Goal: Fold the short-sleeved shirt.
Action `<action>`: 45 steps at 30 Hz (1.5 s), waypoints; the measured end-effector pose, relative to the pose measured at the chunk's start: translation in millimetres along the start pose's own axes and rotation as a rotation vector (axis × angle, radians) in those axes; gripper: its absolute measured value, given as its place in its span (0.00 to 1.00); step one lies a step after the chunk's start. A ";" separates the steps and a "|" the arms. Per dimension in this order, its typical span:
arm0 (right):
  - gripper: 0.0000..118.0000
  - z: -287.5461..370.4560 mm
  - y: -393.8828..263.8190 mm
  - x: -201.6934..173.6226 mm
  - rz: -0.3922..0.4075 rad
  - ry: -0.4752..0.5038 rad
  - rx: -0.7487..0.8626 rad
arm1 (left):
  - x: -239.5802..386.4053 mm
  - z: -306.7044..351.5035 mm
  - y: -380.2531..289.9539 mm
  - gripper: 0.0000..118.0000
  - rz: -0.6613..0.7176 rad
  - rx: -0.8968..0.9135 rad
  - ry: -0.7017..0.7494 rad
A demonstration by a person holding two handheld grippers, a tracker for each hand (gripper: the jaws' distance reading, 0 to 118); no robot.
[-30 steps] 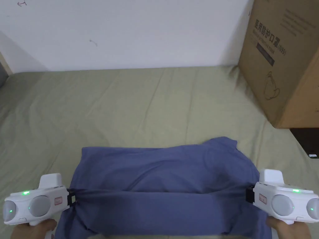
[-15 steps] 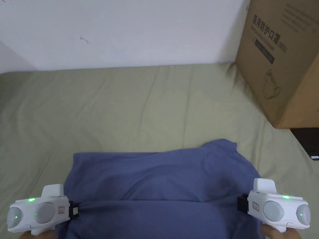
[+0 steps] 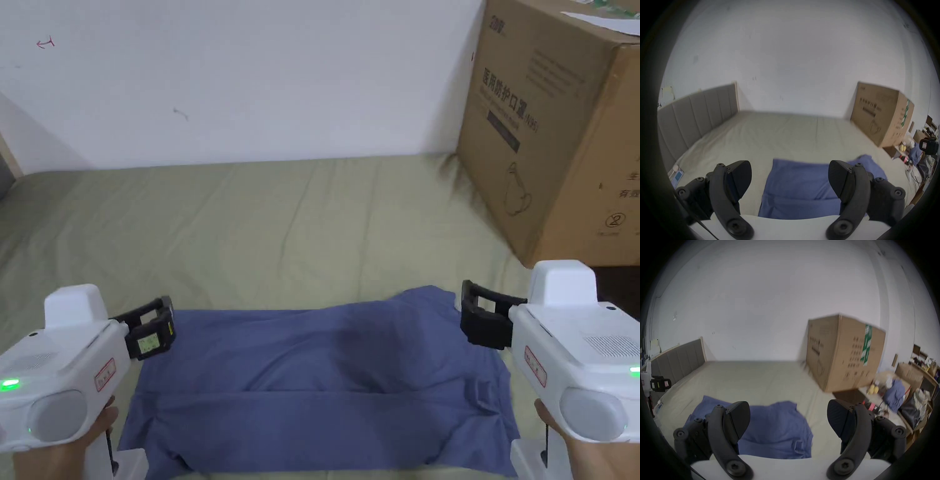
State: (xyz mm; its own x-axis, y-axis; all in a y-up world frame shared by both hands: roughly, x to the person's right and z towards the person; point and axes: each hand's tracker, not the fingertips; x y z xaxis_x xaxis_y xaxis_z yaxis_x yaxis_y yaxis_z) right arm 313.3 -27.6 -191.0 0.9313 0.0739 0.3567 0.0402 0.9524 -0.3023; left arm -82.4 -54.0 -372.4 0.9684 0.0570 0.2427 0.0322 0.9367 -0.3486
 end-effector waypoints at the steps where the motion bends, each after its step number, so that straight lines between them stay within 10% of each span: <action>1: 0.82 11.0 3.8 -1.9 0.014 -0.009 0.029 | 3.3 10.0 0.7 0.82 -0.002 0.039 0.002; 4: 0.65 36.5 8.2 -6.2 0.029 -0.039 0.106 | 12.1 35.0 -1.6 0.55 -0.021 0.126 0.012; 8: 0.00 54.6 4.8 -10.6 0.045 -0.066 0.144 | 19.9 55.4 -10.3 0.00 -0.058 0.167 0.011; 29: 0.00 28.1 -17.6 -18.9 0.020 -0.014 0.072 | -53.1 -60.1 -87.2 0.03 0.056 -0.493 -0.045; 35: 0.00 11.9 -25.2 -21.6 0.017 -0.013 0.030 | -72.7 -87.2 -125.3 0.90 0.125 -0.666 0.013; 41: 0.00 2.0 -32.2 -21.2 -0.003 -0.005 -0.004 | -76.6 -90.2 -154.9 0.84 0.061 -0.750 0.110; 45: 0.00 0.8 -35.6 -19.2 -0.009 0.000 -0.016 | -79.8 -97.0 -172.8 0.30 0.058 -0.818 0.044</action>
State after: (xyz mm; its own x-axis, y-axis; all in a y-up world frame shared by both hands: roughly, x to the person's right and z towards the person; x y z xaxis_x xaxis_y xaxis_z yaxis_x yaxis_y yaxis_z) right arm 293.7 -62.6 -186.4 0.9308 0.0659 0.3597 0.0539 0.9482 -0.3132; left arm -141.2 -253.9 -419.4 0.9825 0.0681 0.1736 0.1348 0.3838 -0.9135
